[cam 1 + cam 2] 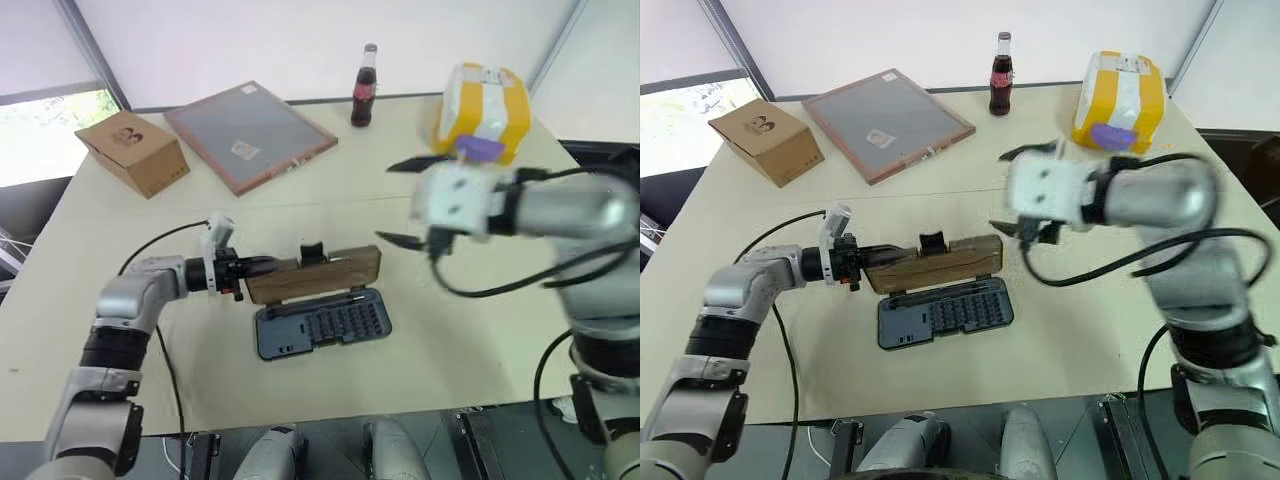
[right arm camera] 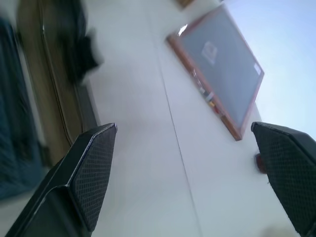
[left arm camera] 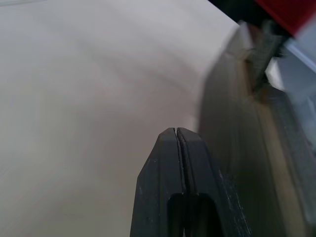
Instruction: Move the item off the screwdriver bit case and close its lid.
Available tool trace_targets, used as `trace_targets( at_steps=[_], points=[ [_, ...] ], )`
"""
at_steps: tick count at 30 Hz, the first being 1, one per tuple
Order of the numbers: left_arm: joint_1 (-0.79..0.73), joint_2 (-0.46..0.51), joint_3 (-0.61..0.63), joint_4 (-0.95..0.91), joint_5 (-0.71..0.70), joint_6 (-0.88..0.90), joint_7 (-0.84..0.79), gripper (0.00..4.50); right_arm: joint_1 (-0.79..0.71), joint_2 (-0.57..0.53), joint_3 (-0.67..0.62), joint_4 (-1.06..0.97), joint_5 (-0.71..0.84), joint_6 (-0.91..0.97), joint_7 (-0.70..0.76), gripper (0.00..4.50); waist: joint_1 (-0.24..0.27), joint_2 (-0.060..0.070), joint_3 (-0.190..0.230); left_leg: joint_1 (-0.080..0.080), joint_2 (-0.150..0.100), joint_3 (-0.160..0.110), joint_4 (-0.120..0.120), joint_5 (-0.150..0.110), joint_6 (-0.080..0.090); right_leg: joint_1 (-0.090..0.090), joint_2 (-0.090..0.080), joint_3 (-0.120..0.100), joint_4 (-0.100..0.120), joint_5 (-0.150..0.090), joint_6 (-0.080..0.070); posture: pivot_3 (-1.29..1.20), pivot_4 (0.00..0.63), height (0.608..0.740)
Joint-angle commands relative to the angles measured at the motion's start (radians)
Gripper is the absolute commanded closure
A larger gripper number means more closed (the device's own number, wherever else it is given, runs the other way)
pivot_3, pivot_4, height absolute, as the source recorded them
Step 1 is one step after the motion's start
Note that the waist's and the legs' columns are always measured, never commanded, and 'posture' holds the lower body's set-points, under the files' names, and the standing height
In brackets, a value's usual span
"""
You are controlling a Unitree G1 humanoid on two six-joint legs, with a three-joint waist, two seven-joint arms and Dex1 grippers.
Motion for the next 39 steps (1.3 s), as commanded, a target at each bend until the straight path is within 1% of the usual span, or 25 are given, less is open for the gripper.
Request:
trace_targets(
  at_steps=[1, 4, 7, 8, 10, 13, 15, 16, 17, 18, 21, 22, 23, 24, 27, 30, 35, 39],
  points=[
    [0.02, 0.071, -0.096, -0.129, 0.01, -0.026, -0.14, 4.5, -0.016, -0.032, -0.077, -0.062, 0.117, 0.176, -0.031, 0.03, 0.001, 0.0, 0.0, 0.0, 0.0, 0.0, 0.0, 0.0, 0.0, 0.0, 0.0, 0.0, 0.0, 0.0, 0.0, 0.0, 0.15, 0.74],
    [0.043, 0.113, -0.197, -0.168, 0.114, -0.163, -0.197, 4.5, 0.016, -0.032, -0.102, -0.138, 0.233, 0.293, -0.046, 0.03, 0.002, 0.001, 0.0, 0.0, 0.0, 0.001, 0.0, 0.0, 0.0, 0.0, 0.0, 0.001, 0.0, 0.0, 0.0, 0.0, 0.15, 0.74],
    [0.064, 0.138, -0.249, -0.156, 0.198, -0.289, -0.221, 4.5, 0.072, -0.059, -0.115, -0.204, 0.321, 0.363, -0.054, 0.03, 0.004, 0.0, 0.001, 0.0, 0.0, 0.001, 0.0, 0.0, 0.0, 0.0, -0.001, 0.001, 0.0, 0.0, 0.0, 0.0, 0.15, 0.74],
    [0.058, 0.13, -0.244, -0.136, 0.206, -0.305, -0.21, 4.5, 0.105, -0.067, -0.112, -0.224, 0.346, 0.376, -0.061, 0.03, 0.006, 0.0, 0.001, 0.0, 0.0, 0.001, 0.0, 0.0, 0.001, 0.0, -0.001, 0.001, 0.0, 0.0, 0.0, 0.0, 0.15, 0.74],
    [-0.001, 0.088, -0.189, -0.081, 0.16, -0.251, -0.172, 4.5, 0.199, -0.079, -0.08, -0.27, 0.379, 0.368, -0.081, 0.03, 0.02, -0.001, 0.001, 0.0, 0.0, 0.001, 0.001, 0.0, 0.001, 0.001, -0.001, 0.001, -0.001, 0.0, 0.0, 0.0, 0.15, 0.74],
    [-0.152, 0.017, -0.085, 0.032, 0.071, -0.143, -0.109, 4.5, 0.324, -0.081, 0.006, -0.297, 0.391, 0.314, -0.124, 0.03, 0.037, -0.006, 0.004, -0.001, 0.0, 0.001, 0.004, 0.0, 0.001, 0.001, 0.0, 0.001, 0.0, 0.0, 0.0, 0.0, 0.15, 0.74],
    [-0.26, -0.02, -0.055, 0.146, 0.079, -0.146, -0.082, 4.5, 0.381, -0.069, 0.084, -0.284, 0.372, 0.251, -0.162, 0.03, 0.041, -0.007, 0.004, -0.003, -0.001, 0.002, 0.006, 0.0, 0.001, 0.0, 0.0, 0.001, 0.001, 0.0, 0.0, 0.0, 0.15, 0.74],
    [-0.297, -0.034, -0.052, 0.196, 0.094, -0.162, -0.076, 4.5, 0.395, -0.064, 0.11, -0.273, 0.367, 0.225, -0.18, 0.55, 0.04, -0.008, 0.004, -0.003, -0.001, 0.001, 0.008, 0.0, 0.001, 0.0, 0.0, 0.0, 0.002, 0.0, 0.001, 0.0, 0.15, 0.74],
    [-0.334, -0.045, -0.073, 0.265, 0.134, -0.218, -0.089, 4.5, 0.408, -0.057, 0.136, -0.259, 0.368, 0.198, -0.186, 0.91, 0.039, -0.008, 0.004, -0.003, -0.001, 0.002, 0.008, 0.0, 0.001, 0.0, -0.001, 0.0, 0.002, 0.001, 0.001, 0.0, 0.15, 0.74],
    [-0.372, -0.061, -0.105, 0.347, 0.185, -0.286, -0.105, 4.5, 0.418, -0.055, 0.166, -0.239, 0.361, 0.164, -0.189, 1.46, 0.036, -0.008, 0.004, -0.003, -0.002, 0.003, 0.008, -0.001, 0.001, -0.001, -0.001, 0.0, 0.002, 0.001, 0.002, 0.0, 0.15, 0.74],
    [-0.464, -0.12, -0.174, 0.574, 0.302, -0.454, -0.138, 4.5, 0.423, -0.047, 0.239, -0.19, 0.346, 0.091, -0.201, 2.94, 0.028, -0.008, 0.004, -0.001, -0.002, 0.003, 0.007, 0.0, 0.001, 0.001, 0.0, -0.002, 0.002, 0.001, 0.002, 0.0, 0.15, 0.74],
    [-0.491, -0.143, -0.194, 0.643, 0.336, -0.508, -0.154, 4.5, 0.42, -0.04, 0.266, -0.177, 0.342, 0.075, -0.207, 3.6, 0.026, -0.009, 0.004, -0.001, -0.002, 0.003, 0.007, 0.0, 0.001, 0.001, -0.001, -0.002, 0.001, 0.001, 0.002, 0.0, 0.15, 0.74],
    [-0.517, -0.168, -0.212, 0.706, 0.367, -0.555, -0.171, 4.5, 0.419, -0.034, 0.299, -0.166, 0.329, 0.055, -0.215, 4.09, 0.024, -0.01, 0.005, -0.001, -0.002, 0.003, 0.007, -0.001, 0.001, 0.001, -0.001, -0.002, 0.001, 0.001, 0.002, 0.0, 0.15, 0.74],
    [-0.54, -0.19, -0.227, 0.761, 0.394, -0.596, -0.184, 4.5, 0.418, -0.028, 0.329, -0.157, 0.318, 0.04, -0.224, 4.48, 0.023, -0.011, 0.006, -0.002, -0.002, 0.003, 0.007, 0.0, 0.001, 0.0, -0.001, -0.003, 0.002, 0.001, 0.002, 0.0, 0.15, 0.74],
    [-0.607, -0.265, -0.266, 0.913, 0.477, -0.722, -0.197, 4.5, 0.411, -0.004, 0.412, -0.137, 0.287, 0.009, -0.252, 4.48, 0.024, -0.015, 0.009, -0.005, -0.002, 0.002, 0.008, 0.0, 0.001, -0.002, 0.0, -0.004, 0.002, 0.001, 0.003, 0.0, 0.15, 0.74],
    [-0.646, -0.308, -0.283, 1.002, 0.54, -0.821, -0.206, 4.5, 0.403, 0.015, 0.46, -0.108, 0.256, -0.011, -0.279, 4.48, 0.023, -0.015, 0.009, -0.007, -0.002, 0.001, 0.011, -0.001, 0.001, -0.002, -0.001, -0.005, 0.002, 0.002, 0.003, 0.0, 0.15, 0.74],
    [-0.634, -0.335, -0.363, 1.053, 0.669, -1.026, -0.27, 4.5, 0.402, 0.052, 0.51, 0.018, 0.178, -0.076, -0.339, 4.48, 0.024, -0.015, 0.009, -0.008, -0.002, 0.001, 0.013, -0.001, 0.001, -0.002, -0.001, -0.006, 0.002, 0.002, 0.005, 0.0, 0.15, 0.74],
    [-0.603, -0.348, -0.367, 1.054, 0.691, -1.078, -0.336, 4.5, 0.405, 0.059, 0.52, 0.088, 0.134, -0.124, -0.356, 4.48, 0.023, -0.015, 0.008, -0.008, -0.003, 0.0, 0.014, -0.001, 0.002, -0.002, -0.001, -0.007, 0.002, 0.003, 0.005, 0.0, 0.15, 0.74]
  ],
)
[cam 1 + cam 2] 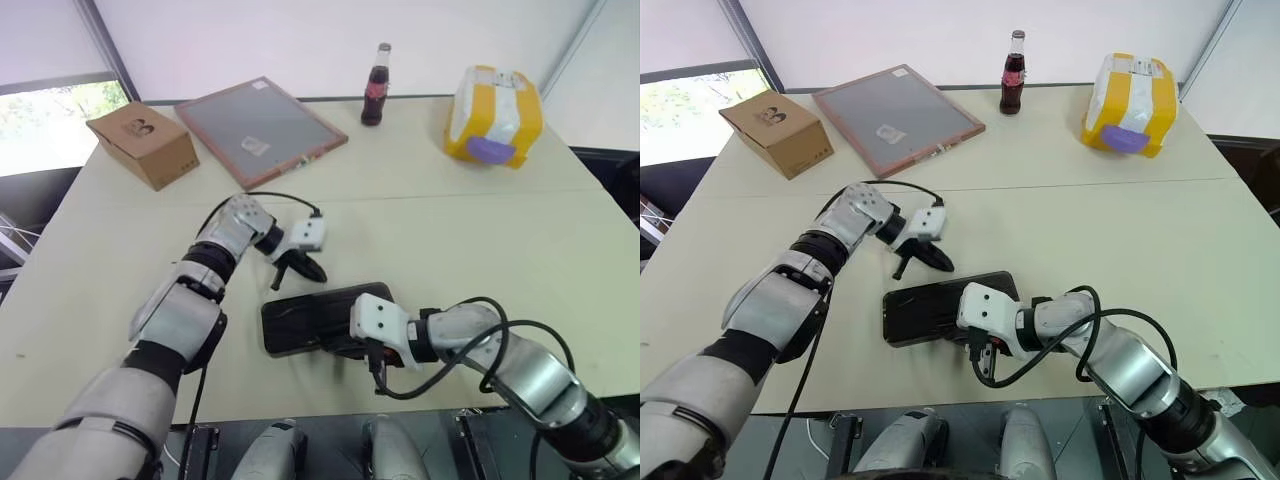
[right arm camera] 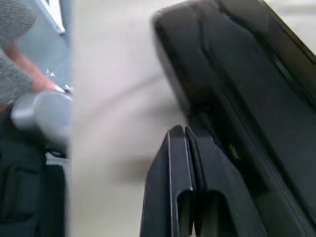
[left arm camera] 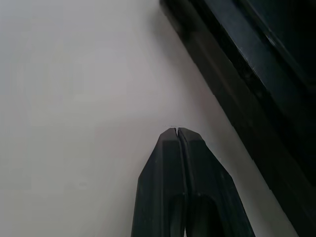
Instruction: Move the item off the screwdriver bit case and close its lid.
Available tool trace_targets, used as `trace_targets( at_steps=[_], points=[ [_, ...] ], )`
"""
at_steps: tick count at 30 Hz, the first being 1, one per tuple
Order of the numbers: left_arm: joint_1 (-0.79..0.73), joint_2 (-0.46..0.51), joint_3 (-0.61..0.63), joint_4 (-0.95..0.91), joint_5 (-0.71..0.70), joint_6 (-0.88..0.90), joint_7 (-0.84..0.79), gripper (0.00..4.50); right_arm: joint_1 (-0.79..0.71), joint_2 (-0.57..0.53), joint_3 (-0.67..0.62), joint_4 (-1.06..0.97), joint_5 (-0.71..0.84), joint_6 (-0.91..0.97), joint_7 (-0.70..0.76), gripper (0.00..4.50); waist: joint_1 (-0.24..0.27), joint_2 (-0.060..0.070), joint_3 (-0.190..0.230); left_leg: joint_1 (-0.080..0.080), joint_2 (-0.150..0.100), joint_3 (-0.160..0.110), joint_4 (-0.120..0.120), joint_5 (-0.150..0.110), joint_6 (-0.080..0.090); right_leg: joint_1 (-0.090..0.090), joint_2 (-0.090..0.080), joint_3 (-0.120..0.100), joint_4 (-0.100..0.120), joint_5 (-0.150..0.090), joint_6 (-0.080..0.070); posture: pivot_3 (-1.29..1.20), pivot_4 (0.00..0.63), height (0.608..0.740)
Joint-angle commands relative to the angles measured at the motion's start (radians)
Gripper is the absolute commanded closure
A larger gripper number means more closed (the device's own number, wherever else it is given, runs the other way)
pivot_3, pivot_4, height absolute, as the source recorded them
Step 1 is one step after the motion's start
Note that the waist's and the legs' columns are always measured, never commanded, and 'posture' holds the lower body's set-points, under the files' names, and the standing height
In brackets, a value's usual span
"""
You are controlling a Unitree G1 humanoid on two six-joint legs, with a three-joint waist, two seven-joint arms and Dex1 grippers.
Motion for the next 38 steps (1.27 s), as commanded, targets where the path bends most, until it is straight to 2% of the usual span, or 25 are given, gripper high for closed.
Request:
trace_targets(
  at_steps=[1, 8, 17, 21, 24, 28, 33, 35, 38],
  points=[
    [0.035, -0.016, -0.013, -0.004, 0.023, -0.027, -0.076, 4.5, -0.003, 0.008, -0.007, 0.03, -0.045, -0.043, -0.028, 4.48, -0.001, 0.0, 0.0, 0.0, 0.0, 0.0, 0.0, 0.0, 0.0, 0.0, 0.0, 0.0, 0.0, 0.0, 0.0, 0.0, 0.15, 0.74],
    [0.099, -0.026, -0.046, -0.055, -0.002, -0.022, -0.089, 4.5, -0.014, 0.042, 0.011, 0.092, -0.117, -0.066, -0.077, 4.48, -0.006, -0.002, -0.002, 0.0, 0.0, -0.001, 0.001, 0.0, 0.0, 0.001, 0.0, -0.001, 0.001, 0.0, 0.0, 0.0, 0.15, 0.74],
    [0.174, 0.005, -0.124, -0.171, -0.082, 0.026, -0.089, 4.5, -0.054, 0.114, -0.023, 0.136, -0.187, 0.037, -0.177, 4.48, -0.025, -0.004, -0.006, 0.003, 0.001, -0.003, 0.001, 0.0, 0.0, 0.003, 0.001, -0.002, 0.002, 0.0, 0.0, 0.0, 0.15, 0.74],
    [0.157, -0.005, -0.027, -0.17, -0.101, 0.077, -0.071, 4.5, 0.017, 0.053, -0.063, -0.03, -0.117, 0.116, -0.115, 4.48, -0.021, -0.003, -0.007, 0.004, 0.001, -0.003, 0.001, 0.0, 0.0, 0.005, 0.001, -0.002, 0.002, 0.0, 0.0, 0.0, 0.15, 0.74],
    [0.101, 0.014, 0.074, -0.138, -0.125, 0.148, 0.007, 4.5, 0.116, 0.018, -0.215, -0.246, 0.039, 0.217, -0.051, 4.48, 0.004, -0.002, -0.006, -0.001, -0.002, -0.006, 0.004, -0.001, 0.001, 0.003, 0.0, -0.002, 0.001, 0.0, 0.0, 0.0, 0.15, 0.74],
    [0.047, 0.082, 0.209, -0.13, -0.195, 0.25, 0.058, 4.5, 0.216, 0.066, -0.524, -0.437, 0.301, 0.379, -0.011, 4.48, -0.002, -0.003, -0.006, -0.002, -0.003, -0.008, 0.005, -0.001, 0.002, 0.002, -0.001, -0.003, 0.001, 0.0, 0.001, 0.0, 0.15, 0.74],
    [0.087, 0.237, 0.374, -0.272, -0.299, 0.442, 0.11, 4.5, 0.169, 0.175, -0.942, -0.403, 0.601, 0.476, -0.103, 4.48, -0.014, -0.003, -0.005, -0.002, -0.002, -0.007, 0.004, -0.001, 0.002, 0.002, -0.001, -0.002, 0.001, 0.001, 0.001, 0.0, 0.15, 0.74],
    [0.186, 0.282, 0.424, -0.44, -0.341, 0.551, 0.158, 4.5, 0.133, 0.192, -0.987, -0.345, 0.572, 0.453, -0.191, 4.48, -0.019, -0.002, -0.006, -0.001, -0.002, -0.007, 0.003, -0.001, 0.002, 0.002, -0.001, -0.002, 0.005, 0.001, 0.001, 0.0, 0.15, 0.74],
    [0.389, 0.316, 0.486, -0.744, -0.39, 0.676, 0.268, 4.5, 0.128, 0.203, -0.928, -0.271, 0.429, 0.348, -0.325, 4.48, -0.024, 0.0, -0.007, 0.0, -0.002, -0.007, 0.002, -0.001, 0.002, 0.002, -0.002, -0.002, 0.007, 0.001, 0.001, 0.0, 0.15, 0.74]
  ],
)
